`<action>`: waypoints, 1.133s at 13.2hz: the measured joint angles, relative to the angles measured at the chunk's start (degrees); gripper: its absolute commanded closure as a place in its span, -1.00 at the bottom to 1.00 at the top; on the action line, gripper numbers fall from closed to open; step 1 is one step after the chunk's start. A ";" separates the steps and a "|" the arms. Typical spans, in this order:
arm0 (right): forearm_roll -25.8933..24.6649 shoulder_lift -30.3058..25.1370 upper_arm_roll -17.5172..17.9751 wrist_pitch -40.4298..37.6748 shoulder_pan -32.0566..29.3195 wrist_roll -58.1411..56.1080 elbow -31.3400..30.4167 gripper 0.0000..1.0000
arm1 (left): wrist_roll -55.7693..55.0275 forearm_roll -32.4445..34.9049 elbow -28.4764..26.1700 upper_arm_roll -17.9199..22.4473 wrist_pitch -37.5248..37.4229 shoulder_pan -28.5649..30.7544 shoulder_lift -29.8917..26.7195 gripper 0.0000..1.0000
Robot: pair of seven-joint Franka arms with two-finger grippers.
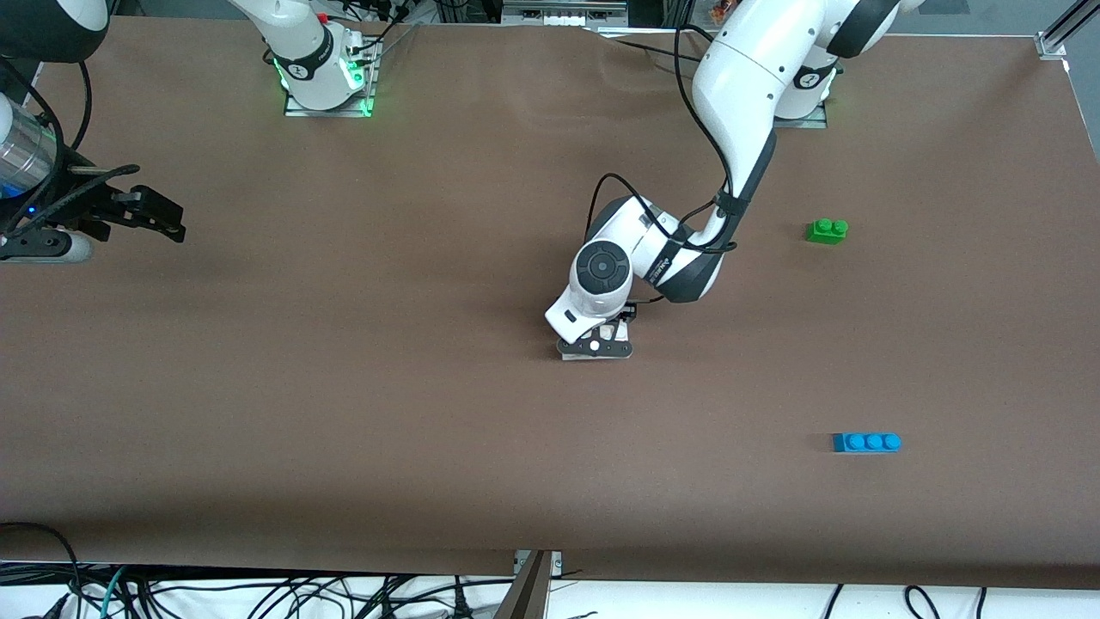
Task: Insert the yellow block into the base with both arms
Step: 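Open the left gripper and lift it off the yellow block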
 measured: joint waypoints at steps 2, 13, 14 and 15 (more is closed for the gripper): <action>0.00 0.00 0.00 0.00 0.00 0.00 0.00 -1.00 | 0.00 0.00 -0.03 0.06 -0.06 0.01 0.04 -1.00; 0.00 0.02 -0.02 0.07 -0.02 0.00 -0.06 -1.00 | 0.07 -1.94 1.99 1.08 -21.39 3.85 -16.83 -1.00; 0.00 0.02 -0.03 0.08 -0.03 0.00 -0.07 -1.00 | 0.83 -1.94 2.03 1.19 -23.43 6.10 -19.45 -1.00; 0.00 0.02 -0.04 0.08 -0.04 0.00 -0.07 -1.00 | 2.29 -1.94 2.04 1.28 -25.35 8.67 -22.05 -1.00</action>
